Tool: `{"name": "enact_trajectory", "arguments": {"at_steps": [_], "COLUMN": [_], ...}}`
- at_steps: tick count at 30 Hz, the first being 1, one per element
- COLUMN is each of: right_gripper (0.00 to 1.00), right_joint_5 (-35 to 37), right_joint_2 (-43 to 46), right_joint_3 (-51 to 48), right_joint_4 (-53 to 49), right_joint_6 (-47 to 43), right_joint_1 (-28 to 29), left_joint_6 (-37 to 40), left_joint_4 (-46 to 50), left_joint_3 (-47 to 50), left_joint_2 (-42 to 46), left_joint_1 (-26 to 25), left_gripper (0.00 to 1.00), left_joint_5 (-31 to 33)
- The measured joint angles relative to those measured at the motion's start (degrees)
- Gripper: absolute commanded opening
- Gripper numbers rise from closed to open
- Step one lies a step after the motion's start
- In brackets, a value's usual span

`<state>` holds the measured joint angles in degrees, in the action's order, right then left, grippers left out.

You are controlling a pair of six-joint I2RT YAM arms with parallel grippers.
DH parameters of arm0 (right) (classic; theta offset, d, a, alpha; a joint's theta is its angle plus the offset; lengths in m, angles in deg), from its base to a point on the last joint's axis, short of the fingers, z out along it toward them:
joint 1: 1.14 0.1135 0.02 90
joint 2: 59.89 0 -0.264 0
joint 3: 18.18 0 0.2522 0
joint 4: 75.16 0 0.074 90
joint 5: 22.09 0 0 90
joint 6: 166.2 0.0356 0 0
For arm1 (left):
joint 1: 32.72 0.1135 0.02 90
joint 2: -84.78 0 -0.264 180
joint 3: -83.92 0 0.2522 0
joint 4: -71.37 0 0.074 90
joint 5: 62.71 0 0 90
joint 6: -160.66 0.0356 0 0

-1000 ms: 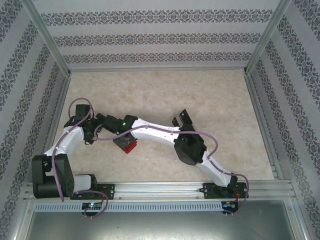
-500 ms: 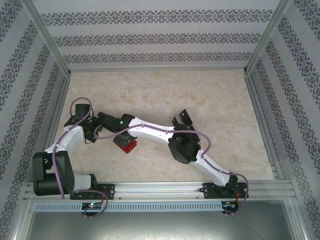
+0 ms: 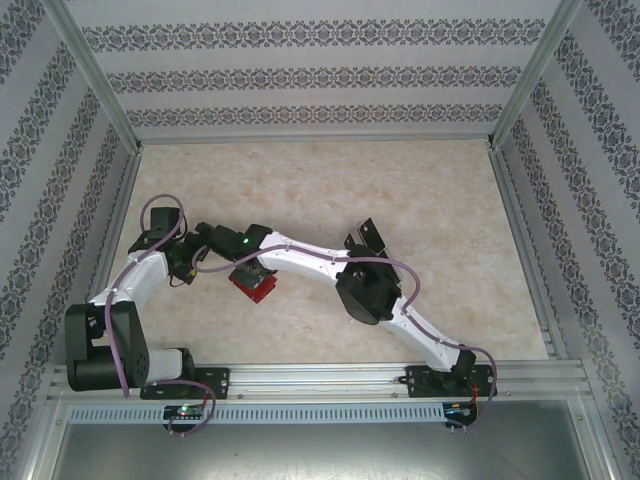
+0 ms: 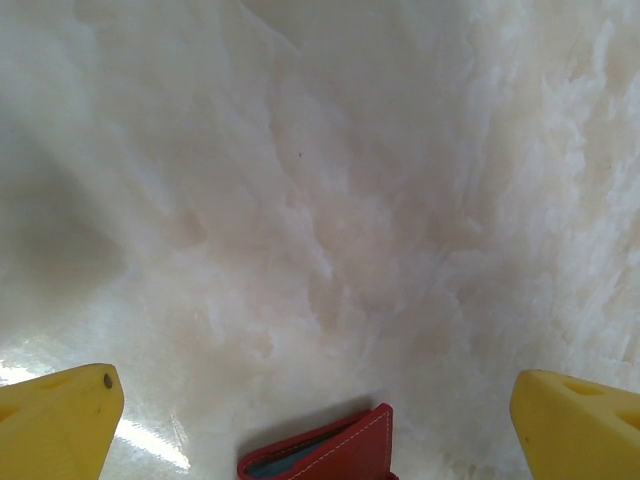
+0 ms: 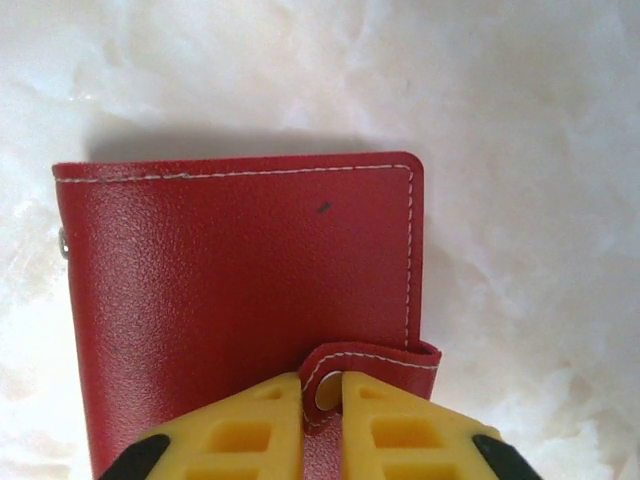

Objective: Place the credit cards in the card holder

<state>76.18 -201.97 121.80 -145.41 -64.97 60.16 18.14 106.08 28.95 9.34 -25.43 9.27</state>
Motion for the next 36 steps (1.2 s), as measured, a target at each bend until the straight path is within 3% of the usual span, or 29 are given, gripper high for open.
{"name": "enact_trajectory", "arguments": {"at_steps": [1, 8, 12, 19, 25, 30, 36], "right_gripper": [0.0, 0.0, 0.0, 0.0, 0.0, 0.0, 0.0], "right_joint_5": [0.0, -2.54, -5.05, -6.86, -7.78, -8.81, -11.17], "right_joint_2": [0.37, 3.82, 9.92, 21.9, 24.94, 25.18, 28.55], "right_joint_3": [-0.37, -5.79, -14.19, -28.17, -35.32, -39.85, -46.31], "right_joint_4": [0.33, 3.39, 6.78, 14.43, 19.74, 23.37, 29.27], "right_joint_6": [0.0, 0.81, 3.23, 8.63, 11.96, 14.78, 19.06], "right_joint_1": [-0.11, -1.51, -3.74, -8.0, -8.7, -9.09, -10.78], "left_joint_6": [0.0, 0.02, 0.02, -0.44, -2.14, -3.5, -6.05], "left_joint_4": [0.0, 0.04, 0.39, 0.39, -2.23, -4.37, -5.35], "left_joint_3": [0.0, -0.02, -0.24, -1.05, -0.9, -0.81, 2.84], "left_joint_2": [0.0, 0.85, 2.58, 4.04, 2.16, -3.13, -5.44], "left_joint_1": [0.0, 0.0, -0.61, -10.69, -19.8, -23.37, -24.2], "left_gripper": [1.0, 1.0, 1.0, 1.0, 1.0, 1.0, 1.0], "left_joint_5": [0.0, -1.46, -2.8, -3.23, -3.39, -3.17, -2.45]}}
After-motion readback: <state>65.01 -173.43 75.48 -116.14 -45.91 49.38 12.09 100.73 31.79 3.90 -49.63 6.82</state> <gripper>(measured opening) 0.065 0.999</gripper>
